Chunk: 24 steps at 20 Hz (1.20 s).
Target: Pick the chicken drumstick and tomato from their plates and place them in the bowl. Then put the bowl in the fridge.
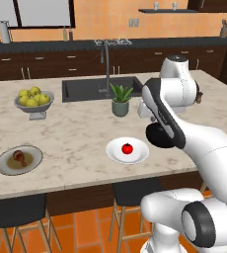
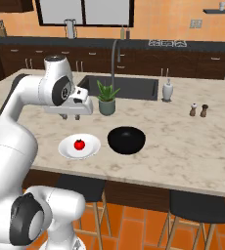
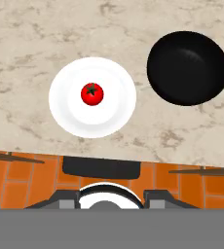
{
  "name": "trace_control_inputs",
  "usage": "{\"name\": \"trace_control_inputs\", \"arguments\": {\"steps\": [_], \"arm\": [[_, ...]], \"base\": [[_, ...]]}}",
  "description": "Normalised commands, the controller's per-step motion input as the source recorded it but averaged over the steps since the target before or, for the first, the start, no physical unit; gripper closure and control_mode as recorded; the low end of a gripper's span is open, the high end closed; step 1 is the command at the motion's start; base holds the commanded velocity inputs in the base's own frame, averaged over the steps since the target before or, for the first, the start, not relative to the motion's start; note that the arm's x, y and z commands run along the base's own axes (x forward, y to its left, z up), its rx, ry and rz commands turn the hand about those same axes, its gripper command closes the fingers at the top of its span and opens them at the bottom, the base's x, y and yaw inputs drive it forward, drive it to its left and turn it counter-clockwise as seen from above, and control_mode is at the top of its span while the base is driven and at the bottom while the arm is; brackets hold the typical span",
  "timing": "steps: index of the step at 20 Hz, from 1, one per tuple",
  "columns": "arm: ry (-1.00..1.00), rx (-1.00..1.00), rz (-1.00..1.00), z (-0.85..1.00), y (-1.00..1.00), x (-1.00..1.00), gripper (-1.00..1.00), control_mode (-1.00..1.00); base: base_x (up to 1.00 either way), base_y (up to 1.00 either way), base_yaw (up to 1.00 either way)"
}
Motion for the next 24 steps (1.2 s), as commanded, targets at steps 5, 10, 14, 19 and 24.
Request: {"name": "trace_control_inputs", "arguments": {"steps": [5,10,14,19,24], "arm": [[0.03,0.0,-0.04,-0.2,0.31,0.22,-1.0,-1.0],[0.02,0.08,-0.11,-0.66,0.55,0.78,-1.0,-1.0],[0.01,0.08,-0.07,-0.69,0.23,0.76,-1.0,-1.0],[0.03,0.01,-0.04,-0.69,0.12,0.35,-1.0,-1.0],[0.18,-0.03,0.0,-0.62,-0.05,0.0,-1.0,-1.0]], "base": [[0.0,0.0,0.0],[0.0,0.0,0.0],[0.0,0.0,0.0],[0.0,0.0,0.0],[0.0,0.0,0.0]]}}
